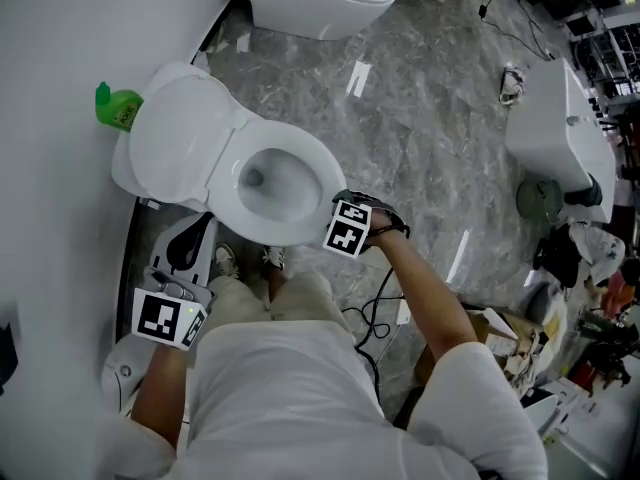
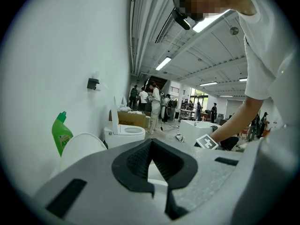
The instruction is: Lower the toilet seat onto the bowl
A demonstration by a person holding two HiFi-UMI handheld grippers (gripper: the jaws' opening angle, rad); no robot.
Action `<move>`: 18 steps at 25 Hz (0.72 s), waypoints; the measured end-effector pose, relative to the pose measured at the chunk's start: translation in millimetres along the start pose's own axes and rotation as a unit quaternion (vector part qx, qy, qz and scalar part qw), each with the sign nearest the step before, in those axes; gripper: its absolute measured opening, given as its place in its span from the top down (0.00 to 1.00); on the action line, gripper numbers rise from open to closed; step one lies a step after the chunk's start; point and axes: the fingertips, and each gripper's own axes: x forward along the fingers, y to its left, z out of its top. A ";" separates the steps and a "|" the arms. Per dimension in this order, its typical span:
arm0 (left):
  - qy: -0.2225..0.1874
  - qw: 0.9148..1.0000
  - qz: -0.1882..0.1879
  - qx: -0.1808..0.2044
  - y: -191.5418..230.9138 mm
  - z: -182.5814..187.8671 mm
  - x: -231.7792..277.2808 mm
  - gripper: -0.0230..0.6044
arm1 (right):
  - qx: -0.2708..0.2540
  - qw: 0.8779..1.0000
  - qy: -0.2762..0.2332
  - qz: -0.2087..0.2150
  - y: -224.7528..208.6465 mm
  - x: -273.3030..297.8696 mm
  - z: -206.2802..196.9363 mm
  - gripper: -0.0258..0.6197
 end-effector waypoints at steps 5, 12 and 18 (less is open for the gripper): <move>0.010 1.000 -0.005 -0.004 -0.6 -10.4 8.1 0.96 | 0.011 1.000 0.011 0.004 -0.3 14.8 -11.2 0.58; 0.031 0.999 -0.016 -0.007 -2.4 -31.3 21.7 0.96 | 0.029 0.999 0.026 0.007 -1.9 45.8 -31.3 0.58; 0.046 0.999 -0.024 -0.009 -4.7 -48.9 39.2 0.96 | 0.040 0.998 0.046 0.007 -3.1 75.3 -49.8 0.59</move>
